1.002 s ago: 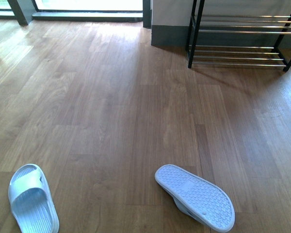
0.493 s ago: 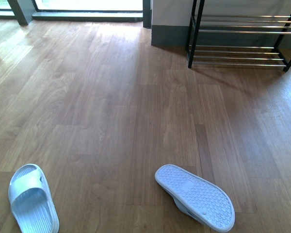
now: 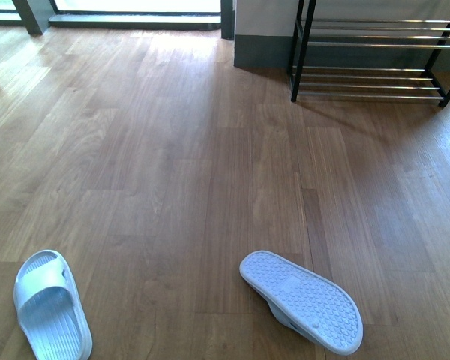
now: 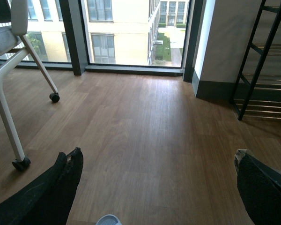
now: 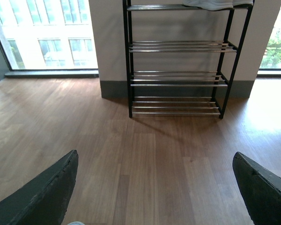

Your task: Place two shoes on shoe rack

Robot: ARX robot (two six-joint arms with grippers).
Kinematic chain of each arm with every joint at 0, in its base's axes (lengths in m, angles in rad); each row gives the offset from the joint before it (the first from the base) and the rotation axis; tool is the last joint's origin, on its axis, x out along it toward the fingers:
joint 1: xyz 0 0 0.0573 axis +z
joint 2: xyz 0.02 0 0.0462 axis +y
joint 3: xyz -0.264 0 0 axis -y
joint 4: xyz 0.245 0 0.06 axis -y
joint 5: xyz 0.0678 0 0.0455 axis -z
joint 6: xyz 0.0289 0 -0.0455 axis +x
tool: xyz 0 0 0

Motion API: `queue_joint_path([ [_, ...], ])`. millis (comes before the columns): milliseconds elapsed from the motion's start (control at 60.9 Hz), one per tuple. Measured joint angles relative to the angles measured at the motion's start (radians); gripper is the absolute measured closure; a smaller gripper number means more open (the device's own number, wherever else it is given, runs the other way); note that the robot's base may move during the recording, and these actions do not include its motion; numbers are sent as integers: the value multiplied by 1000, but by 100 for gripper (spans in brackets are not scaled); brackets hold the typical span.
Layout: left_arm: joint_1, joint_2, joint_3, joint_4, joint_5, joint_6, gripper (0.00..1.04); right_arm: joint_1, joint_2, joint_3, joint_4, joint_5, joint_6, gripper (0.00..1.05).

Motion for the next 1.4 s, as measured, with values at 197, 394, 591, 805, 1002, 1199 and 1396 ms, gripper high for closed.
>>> queue_joint_path([
  [197,0,0,0,0,0,0,9,0,0,0,0,0,0,9],
  [394,-26,23,22,-63,-103,-39,9,0,0,0,0,0,0,9],
  [591,128,439,90,-110,-194,-285,9,0,0,0,0,0,0,9],
  [805,125,1343,207,537,-258,-257,9,0,0,0,0,0,0,9],
  [1002,-11,1978,237,783,-351,-286,9,0,0,0,0,0,0,9],
  [1199,-328,2314,175,940,-390,-435,9,0,0,0,0,1,0,9],
  [1396,-348,2554,230,1040,-424,-494,9,0,0,0,0,0,0,9],
])
